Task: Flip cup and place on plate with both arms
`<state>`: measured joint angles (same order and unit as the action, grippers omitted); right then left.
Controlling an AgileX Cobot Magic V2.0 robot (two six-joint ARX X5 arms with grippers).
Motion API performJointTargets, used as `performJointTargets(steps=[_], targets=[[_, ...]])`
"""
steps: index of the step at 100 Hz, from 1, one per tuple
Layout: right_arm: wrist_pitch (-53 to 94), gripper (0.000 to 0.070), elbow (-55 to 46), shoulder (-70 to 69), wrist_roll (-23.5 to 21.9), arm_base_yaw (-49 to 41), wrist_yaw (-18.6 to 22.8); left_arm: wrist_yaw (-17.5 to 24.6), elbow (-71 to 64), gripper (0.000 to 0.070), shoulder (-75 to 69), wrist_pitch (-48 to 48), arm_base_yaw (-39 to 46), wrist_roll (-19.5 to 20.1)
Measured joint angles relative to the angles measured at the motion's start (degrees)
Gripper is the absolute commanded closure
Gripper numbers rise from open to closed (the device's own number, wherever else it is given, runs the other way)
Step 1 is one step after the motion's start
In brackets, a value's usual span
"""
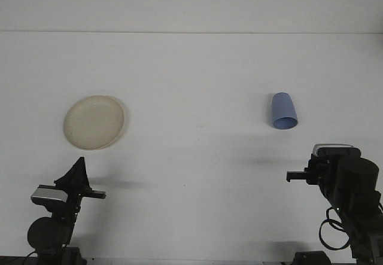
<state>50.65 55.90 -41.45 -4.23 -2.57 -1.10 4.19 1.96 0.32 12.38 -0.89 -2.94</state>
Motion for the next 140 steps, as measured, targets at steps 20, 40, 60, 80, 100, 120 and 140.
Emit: performJointTargets(steps=[20, 40, 60, 80, 100, 120, 140], targets=[[0.98, 0.0405, 0.00, 0.02, -0.13, 0.00, 0.00, 0.00, 0.00, 0.0688, 0.00, 0.00, 0.00, 0.00], [2.54, 0.0147, 0.00, 0.02, -0.50, 0.00, -0.44, 0.00, 0.00, 0.0688, 0.00, 0.00, 0.00, 0.00], [1.09, 0.0149, -0.02, -1.20, -1.84, 0.00, -1.79, 0.00, 0.00, 0.0688, 0.00, 0.00, 0.00, 0.00], [-11.13, 0.0149, -4.52, -4.09, -1.86, 0.00, -3.61, 0.00, -0.02, 0.0688, 0.00, 0.00, 0.00, 0.00], [-26.27, 0.0149, -14.78, -4.11, -3.08, 0.00, -3.65, 0.00, 0.00, 0.0688, 0.00, 0.00, 0.00, 0.00], [-43.41, 0.0149, -27.15, -4.46, -4.00, 0.00, -5.25, 0.00, 0.00, 0.0688, 0.00, 0.00, 0.00, 0.00], [-55.10, 0.0149, -34.38, -7.58, -3.76, 0.83, -7.30, 0.00, 0.00, 0.0688, 0.00, 0.00, 0.00, 0.00]])
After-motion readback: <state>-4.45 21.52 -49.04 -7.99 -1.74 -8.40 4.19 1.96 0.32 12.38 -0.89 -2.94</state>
